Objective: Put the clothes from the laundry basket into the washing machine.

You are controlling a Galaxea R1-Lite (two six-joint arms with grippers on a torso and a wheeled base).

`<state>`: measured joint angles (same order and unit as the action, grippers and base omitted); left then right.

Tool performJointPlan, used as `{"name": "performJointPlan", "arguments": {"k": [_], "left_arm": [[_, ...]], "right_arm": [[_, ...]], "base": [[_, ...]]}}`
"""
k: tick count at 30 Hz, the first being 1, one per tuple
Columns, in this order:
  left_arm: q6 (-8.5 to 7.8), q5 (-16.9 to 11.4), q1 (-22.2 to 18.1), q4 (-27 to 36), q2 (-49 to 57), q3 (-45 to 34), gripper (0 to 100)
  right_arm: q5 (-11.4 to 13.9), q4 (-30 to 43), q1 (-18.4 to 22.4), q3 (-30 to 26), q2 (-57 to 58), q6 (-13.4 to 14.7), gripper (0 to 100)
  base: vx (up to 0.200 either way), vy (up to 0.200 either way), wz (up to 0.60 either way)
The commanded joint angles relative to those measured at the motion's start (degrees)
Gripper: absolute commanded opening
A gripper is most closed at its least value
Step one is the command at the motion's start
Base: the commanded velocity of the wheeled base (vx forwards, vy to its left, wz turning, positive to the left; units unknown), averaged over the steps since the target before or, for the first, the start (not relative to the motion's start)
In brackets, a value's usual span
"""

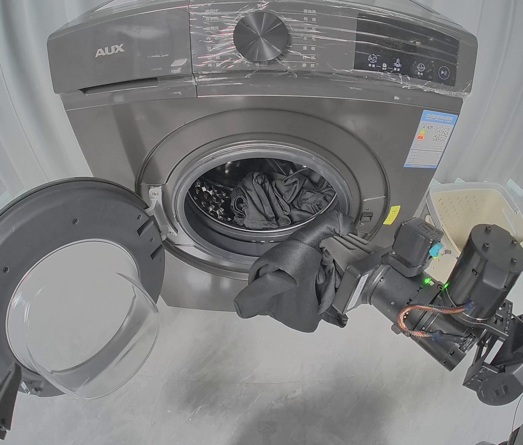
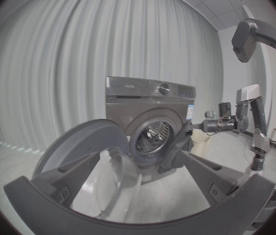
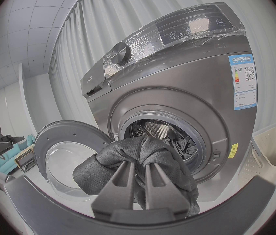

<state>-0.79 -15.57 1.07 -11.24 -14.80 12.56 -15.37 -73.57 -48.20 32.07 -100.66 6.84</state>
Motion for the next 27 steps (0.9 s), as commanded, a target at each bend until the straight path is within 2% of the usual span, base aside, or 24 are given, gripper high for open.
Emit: {"name": "performJointPlan", "arguments": {"k": [1,2,4,5,7,10,12,17,19,20,27], "left_arm": [[-4.66,-10.7,3.1,-3.7,-22.8,5.0,100],[-4.83,-10.9,3.2,-4.1,-23.5,5.0,100],[-4.92,-11.3,5.5,-9.1,-29.8,5.0,100],[-4.92,-11.3,5.5,-9.1,-29.8,5.0,100],[-4.57,-10.8,9.1,-14.8,-36.0,5.0,100],[-4.57,-10.5,11.2,-17.1,-39.6,5.1,100],[-4.39,-10.5,14.6,-19.0,-44.9,5.5,100],[-4.39,-10.5,17.9,-23.1,-52.2,5.4,100],[-4.39,-10.5,18.0,-23.3,-52.4,5.4,100],[-3.95,-10.5,19.5,-26.3,-56.2,5.4,100],[-3.60,-10.6,21.2,-32.7,-65.1,5.5,100]], "right_arm": [[-1.3,-0.1,-0.5,4.2,-2.5,1.2,0],[-1.3,-0.1,-0.5,4.2,-2.5,1.3,0],[-1.3,-0.1,-0.6,4.8,-2.9,1.3,0],[-1.3,-0.1,-0.6,4.8,-2.9,1.3,0],[-1.4,0.0,-0.6,5.4,-3.6,1.3,0],[-1.4,0.0,-0.6,6.1,-3.8,1.3,0],[-1.4,-0.1,-0.6,7.7,-4.8,1.3,0],[-1.4,-1.7,-0.7,8.7,-6.1,1.3,0],[-1.4,-1.8,-0.7,8.8,-6.2,1.3,0],[-1.4,-3.0,-1.0,9.0,-7.0,1.3,0],[-1.4,-3.0,-1.4,9.1,-6.8,1.3,0]], "base": [[0.000,0.000,0.00],[0.000,0.000,0.00],[0.000,0.000,0.00],[0.000,0.000,0.00],[0.000,0.000,0.00],[0.000,0.000,0.00],[0.000,0.000,0.00],[0.000,0.000,0.00],[0.000,0.000,0.00],[0.000,0.000,0.00],[0.000,0.000,0.00]]}}
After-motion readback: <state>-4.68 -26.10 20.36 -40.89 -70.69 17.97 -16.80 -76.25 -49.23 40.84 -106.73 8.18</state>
